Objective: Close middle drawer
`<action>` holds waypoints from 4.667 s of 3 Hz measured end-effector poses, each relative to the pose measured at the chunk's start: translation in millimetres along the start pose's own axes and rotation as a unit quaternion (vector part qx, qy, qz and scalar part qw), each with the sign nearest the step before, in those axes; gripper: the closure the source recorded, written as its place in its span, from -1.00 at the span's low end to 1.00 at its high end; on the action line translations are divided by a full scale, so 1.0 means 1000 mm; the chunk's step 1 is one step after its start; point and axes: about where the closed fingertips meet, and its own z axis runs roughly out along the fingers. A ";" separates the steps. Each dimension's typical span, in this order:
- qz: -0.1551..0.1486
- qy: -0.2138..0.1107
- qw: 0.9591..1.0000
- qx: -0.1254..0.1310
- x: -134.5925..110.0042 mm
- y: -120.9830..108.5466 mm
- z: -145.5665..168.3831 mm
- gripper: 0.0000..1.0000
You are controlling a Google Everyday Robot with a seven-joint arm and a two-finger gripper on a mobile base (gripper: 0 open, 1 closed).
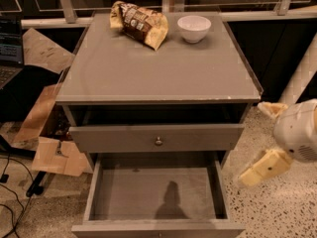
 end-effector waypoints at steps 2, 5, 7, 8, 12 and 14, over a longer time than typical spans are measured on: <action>0.047 0.026 0.997 -0.059 0.039 0.022 0.066 -1.00; 0.049 0.027 0.997 -0.062 0.040 0.022 0.068 0.26; 0.049 0.027 0.997 -0.062 0.040 0.022 0.068 1.00; 0.049 0.005 0.998 -0.049 0.045 0.028 0.069 1.00; 0.131 0.018 0.988 -0.078 0.148 0.063 0.164 1.00; 0.184 0.070 0.974 -0.111 0.204 0.082 0.210 1.00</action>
Offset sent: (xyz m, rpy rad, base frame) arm -0.0039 0.0162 -0.1212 0.0507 0.2767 0.0009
